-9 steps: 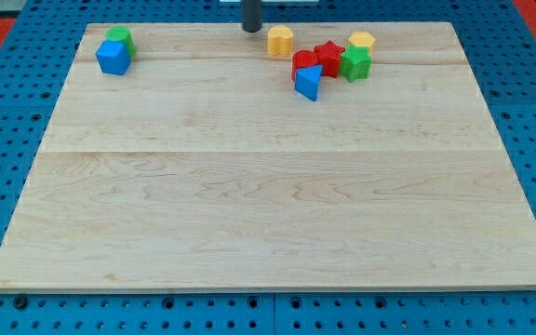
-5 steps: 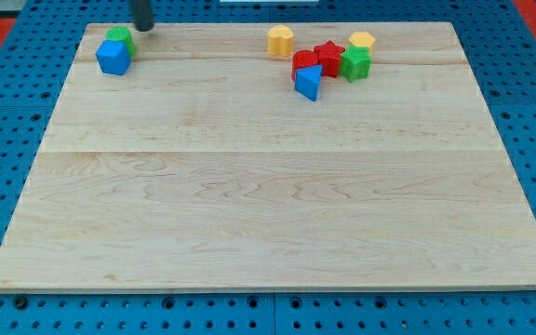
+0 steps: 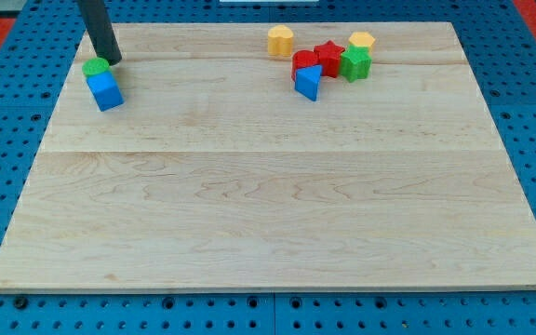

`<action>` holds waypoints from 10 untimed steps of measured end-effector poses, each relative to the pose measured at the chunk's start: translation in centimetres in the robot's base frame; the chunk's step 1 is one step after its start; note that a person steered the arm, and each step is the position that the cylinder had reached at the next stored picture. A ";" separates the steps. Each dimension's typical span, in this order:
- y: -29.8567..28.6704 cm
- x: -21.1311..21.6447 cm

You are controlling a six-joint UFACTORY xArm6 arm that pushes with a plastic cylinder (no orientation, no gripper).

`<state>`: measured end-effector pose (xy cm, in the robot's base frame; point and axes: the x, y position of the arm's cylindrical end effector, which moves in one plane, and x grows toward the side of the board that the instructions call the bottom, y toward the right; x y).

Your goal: Separate the blue cube from green circle

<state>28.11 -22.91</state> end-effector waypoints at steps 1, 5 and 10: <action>0.0 1.8; 0.3 11.8; -1.0 21.5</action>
<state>49.61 -23.87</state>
